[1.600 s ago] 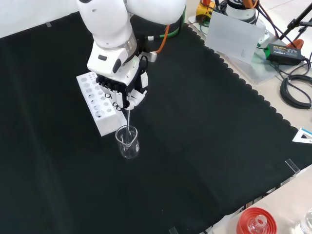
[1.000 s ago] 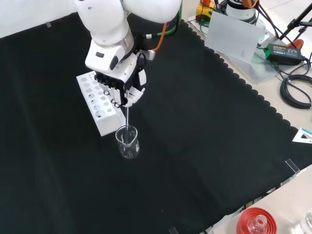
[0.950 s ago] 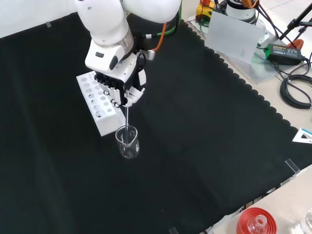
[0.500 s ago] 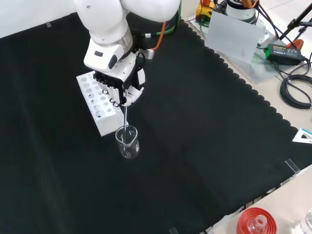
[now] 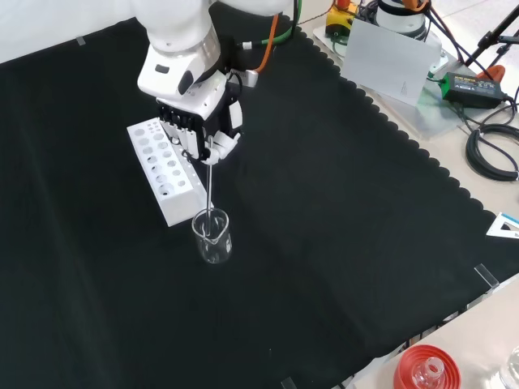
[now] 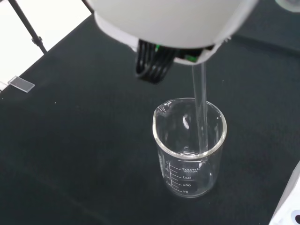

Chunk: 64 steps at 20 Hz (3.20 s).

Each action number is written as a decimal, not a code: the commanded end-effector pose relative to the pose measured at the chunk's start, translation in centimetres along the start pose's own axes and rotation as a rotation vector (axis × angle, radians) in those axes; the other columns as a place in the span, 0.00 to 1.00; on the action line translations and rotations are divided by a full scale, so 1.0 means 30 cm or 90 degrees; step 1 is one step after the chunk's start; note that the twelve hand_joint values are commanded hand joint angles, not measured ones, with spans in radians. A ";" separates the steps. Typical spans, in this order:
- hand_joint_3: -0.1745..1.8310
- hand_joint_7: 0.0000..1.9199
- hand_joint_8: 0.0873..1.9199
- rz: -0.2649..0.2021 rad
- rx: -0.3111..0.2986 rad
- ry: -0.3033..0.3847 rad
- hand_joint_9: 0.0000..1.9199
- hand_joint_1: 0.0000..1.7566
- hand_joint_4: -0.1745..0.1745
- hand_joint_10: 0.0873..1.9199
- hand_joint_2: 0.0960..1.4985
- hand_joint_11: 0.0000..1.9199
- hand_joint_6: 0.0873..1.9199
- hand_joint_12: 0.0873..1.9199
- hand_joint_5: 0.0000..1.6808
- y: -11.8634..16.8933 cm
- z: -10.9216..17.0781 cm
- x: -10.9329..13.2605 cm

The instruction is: Put the glass rod back on the white test tube rack.

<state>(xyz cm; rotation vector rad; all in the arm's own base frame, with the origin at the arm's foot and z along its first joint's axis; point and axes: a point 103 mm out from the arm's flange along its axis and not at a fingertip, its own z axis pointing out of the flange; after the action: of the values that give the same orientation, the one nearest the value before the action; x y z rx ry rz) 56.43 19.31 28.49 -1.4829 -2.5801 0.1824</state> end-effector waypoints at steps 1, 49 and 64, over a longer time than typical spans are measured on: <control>0.56 0.75 0.34 0.008 -0.014 0.009 0.89 0.76 0.00 0.24 0.28 0.84 0.39 0.34 0.70 -0.040 -0.032 -0.004; 0.56 0.74 0.34 0.145 -0.057 0.011 0.89 0.76 0.00 0.24 0.29 0.84 0.39 0.34 0.70 -0.248 -0.218 -0.372; 0.56 0.74 0.34 0.156 -0.042 0.018 0.89 0.76 0.00 0.24 0.29 0.84 0.39 0.34 0.70 -0.236 -0.166 -0.424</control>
<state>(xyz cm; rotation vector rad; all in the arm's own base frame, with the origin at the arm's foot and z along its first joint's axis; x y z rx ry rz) 57.47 5.26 34.40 -1.8076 -2.4066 0.1022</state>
